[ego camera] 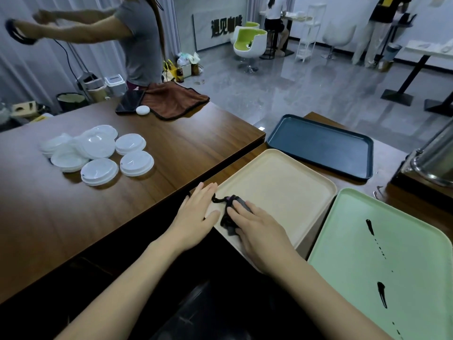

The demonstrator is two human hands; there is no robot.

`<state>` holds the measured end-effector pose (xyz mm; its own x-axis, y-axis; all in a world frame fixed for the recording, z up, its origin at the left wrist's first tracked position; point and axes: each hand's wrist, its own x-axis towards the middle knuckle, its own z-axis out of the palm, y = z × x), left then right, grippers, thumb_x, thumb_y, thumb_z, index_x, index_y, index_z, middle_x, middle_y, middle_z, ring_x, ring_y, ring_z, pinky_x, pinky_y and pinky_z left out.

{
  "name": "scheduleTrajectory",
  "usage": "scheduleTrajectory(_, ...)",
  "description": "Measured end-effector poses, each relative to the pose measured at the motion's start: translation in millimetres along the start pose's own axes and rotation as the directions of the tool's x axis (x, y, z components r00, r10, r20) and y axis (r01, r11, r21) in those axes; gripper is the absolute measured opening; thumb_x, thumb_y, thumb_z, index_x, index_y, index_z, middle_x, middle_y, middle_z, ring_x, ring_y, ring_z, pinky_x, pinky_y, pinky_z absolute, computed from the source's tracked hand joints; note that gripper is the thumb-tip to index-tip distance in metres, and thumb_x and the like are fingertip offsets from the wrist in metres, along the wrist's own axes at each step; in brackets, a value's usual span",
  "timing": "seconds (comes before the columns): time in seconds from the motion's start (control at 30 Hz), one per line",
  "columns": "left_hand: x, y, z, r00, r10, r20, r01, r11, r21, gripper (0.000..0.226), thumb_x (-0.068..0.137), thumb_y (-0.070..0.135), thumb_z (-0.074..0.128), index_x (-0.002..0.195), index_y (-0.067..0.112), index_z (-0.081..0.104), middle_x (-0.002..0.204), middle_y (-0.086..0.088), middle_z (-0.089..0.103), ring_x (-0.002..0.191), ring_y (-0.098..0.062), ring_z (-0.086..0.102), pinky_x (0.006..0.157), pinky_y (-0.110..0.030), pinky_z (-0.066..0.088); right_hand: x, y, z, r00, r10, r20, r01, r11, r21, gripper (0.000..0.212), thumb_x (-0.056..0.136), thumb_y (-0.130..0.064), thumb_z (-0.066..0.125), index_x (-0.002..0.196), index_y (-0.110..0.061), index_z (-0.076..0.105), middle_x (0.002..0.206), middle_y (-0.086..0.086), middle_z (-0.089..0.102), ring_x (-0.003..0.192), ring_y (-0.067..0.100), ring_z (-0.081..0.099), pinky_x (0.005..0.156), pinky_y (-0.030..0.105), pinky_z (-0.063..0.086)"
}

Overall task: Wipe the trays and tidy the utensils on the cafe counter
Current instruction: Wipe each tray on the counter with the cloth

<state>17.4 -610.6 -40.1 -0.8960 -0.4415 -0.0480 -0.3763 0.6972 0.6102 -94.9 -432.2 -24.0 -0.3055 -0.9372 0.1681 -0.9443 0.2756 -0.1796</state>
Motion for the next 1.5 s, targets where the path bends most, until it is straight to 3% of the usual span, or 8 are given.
scheduleTrajectory(0.13,-19,-1,-4,1.000,-0.014,0.022,0.015,0.999,-0.039,0.088,0.096,0.060,0.055,0.162,0.036,0.001,0.154,0.042,-0.014,0.144,0.013,-0.025,0.127,-0.041,0.001,-5,-4,-4,0.998,0.070,0.007,-0.071,0.995,0.069,0.053,0.097,-0.026,0.056,0.147,-0.024,0.042,0.148,-0.004,0.048,0.128,0.025,0.050,0.098,0.036,0.051)
scheduleTrajectory(0.23,-23,1,-8,0.998,-0.030,0.063,0.038,0.992,-0.123,0.104,0.085,0.063,0.070,0.160,0.041,0.001,0.135,0.058,-0.022,0.144,0.013,-0.024,0.127,-0.042,0.005,2,-11,-11,0.990,0.143,0.007,-0.142,0.975,0.169,0.042,0.099,-0.025,0.051,0.140,-0.032,0.043,0.140,-0.010,0.047,0.120,0.020,0.050,0.088,0.032,0.048)
scheduleTrajectory(0.4,-19,-2,-6,0.997,-0.051,0.064,0.062,0.984,-0.170,0.112,0.076,0.070,0.075,0.159,0.047,0.003,0.156,0.036,-0.010,0.148,0.009,-0.022,0.127,-0.049,0.012,27,-20,-1,1.000,-0.001,0.001,0.001,0.993,0.116,0.043,0.099,-0.024,0.055,0.142,-0.023,0.051,0.153,-0.003,0.046,0.139,0.023,0.041,0.109,0.036,0.041)
scheduleTrajectory(0.53,-18,-6,-6,0.997,-0.041,0.066,0.052,0.983,-0.176,0.113,0.071,0.076,0.072,0.157,0.049,0.004,0.163,0.029,-0.008,0.146,0.011,-0.023,0.127,-0.050,0.010,50,4,8,0.999,-0.044,-0.015,0.044,0.999,0.016,0.037,0.097,-0.025,0.057,0.134,-0.022,0.056,0.145,-0.001,0.052,0.130,0.021,0.049,0.100,0.035,0.049)
scheduleTrajectory(0.9,-14,-11,0,0.993,-0.089,0.079,0.101,0.982,-0.159,0.119,0.070,0.082,0.068,0.160,0.044,0.001,0.166,0.027,-0.012,0.147,0.006,-0.026,0.127,-0.054,0.007,104,108,-17,0.928,0.372,-0.018,-0.371,0.928,0.027,0.041,0.105,-0.023,0.044,0.145,-0.023,0.047,0.155,-0.001,0.042,0.131,0.025,0.051,0.091,0.035,0.050)
scheduleTrajectory(1.17,-13,-7,-4,0.992,-0.085,0.097,0.096,0.988,-0.120,0.113,0.079,0.071,0.069,0.161,0.040,-0.002,0.163,0.029,-0.011,0.147,0.006,-0.026,0.127,-0.053,0.007,46,24,-16,0.998,-0.027,0.062,0.022,0.996,0.083,0.040,0.102,-0.023,0.050,0.142,-0.021,0.053,0.151,-0.002,0.047,0.136,0.022,0.044,0.107,0.038,0.046)
scheduleTrajectory(1.33,-14,-4,-7,0.989,-0.101,0.106,0.108,0.992,-0.063,0.114,0.076,0.078,0.064,0.160,0.043,-0.005,0.163,0.027,-0.014,0.149,0.004,-0.024,0.127,-0.053,0.002,-17,16,-24,0.993,-0.120,-0.005,0.120,0.989,0.082,0.039,0.086,-0.016,0.071,0.125,-0.012,0.067,0.133,0.004,0.065,0.123,0.026,0.059,0.097,0.034,0.053)
scheduleTrajectory(1.5,-12,2,-16,0.983,-0.114,0.147,0.112,0.994,0.018,0.122,0.072,0.083,0.063,0.162,0.035,-0.003,0.166,0.022,-0.014,0.148,0.005,-0.024,0.127,-0.050,-0.001,-43,60,-39,0.990,0.137,0.039,-0.140,0.985,0.100,0.046,0.104,-0.022,0.048,0.150,-0.023,0.045,0.160,-0.012,0.034,0.146,0.013,0.028,0.113,0.026,0.030)
